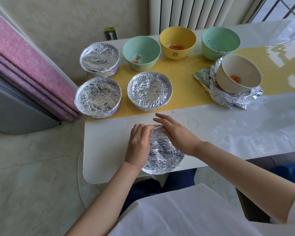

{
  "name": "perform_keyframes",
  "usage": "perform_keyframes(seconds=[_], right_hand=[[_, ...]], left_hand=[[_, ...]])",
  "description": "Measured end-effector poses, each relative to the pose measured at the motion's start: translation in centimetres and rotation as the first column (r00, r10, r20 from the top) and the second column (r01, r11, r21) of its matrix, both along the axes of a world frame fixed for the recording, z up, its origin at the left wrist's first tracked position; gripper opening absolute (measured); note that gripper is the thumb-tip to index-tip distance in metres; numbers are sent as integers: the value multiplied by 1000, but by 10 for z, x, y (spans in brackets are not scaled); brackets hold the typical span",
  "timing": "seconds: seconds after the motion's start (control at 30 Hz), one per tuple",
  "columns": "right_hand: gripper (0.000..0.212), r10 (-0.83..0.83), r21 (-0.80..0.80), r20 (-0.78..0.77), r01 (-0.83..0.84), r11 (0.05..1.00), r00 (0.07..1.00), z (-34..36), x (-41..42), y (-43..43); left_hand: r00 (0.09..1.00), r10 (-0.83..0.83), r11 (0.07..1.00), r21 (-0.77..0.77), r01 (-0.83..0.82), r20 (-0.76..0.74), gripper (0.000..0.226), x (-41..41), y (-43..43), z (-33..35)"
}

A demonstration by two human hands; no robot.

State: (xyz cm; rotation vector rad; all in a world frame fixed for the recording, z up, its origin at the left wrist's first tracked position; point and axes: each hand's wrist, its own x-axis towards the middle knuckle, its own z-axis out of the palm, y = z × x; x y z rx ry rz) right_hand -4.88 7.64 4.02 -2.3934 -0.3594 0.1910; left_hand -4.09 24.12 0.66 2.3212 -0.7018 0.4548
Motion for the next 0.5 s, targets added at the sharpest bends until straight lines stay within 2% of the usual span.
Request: perform_keyframes(seconds=[0.17,0.3,0.4,0.5], right_hand=[[42,-37,1,47,37,999,998,-6,-3,-5],[47,-53,-22,61,55,998,997,-6,6,-4],[45,-47,-45,53,50,998,998,-7,11,-2],[41,-6,-63,-16,5,998,1000,-10,16,2]], left_hand=[[994,52,996,-68,-58,-95,17,-3,-2,2],[982,75,995,-59,-86,-171,36,-1,-3,5],[969,103,993,-25,-111,-223,30,0,0,5],[937,127,987,-57,-153,-325,20,-2,2,5]])
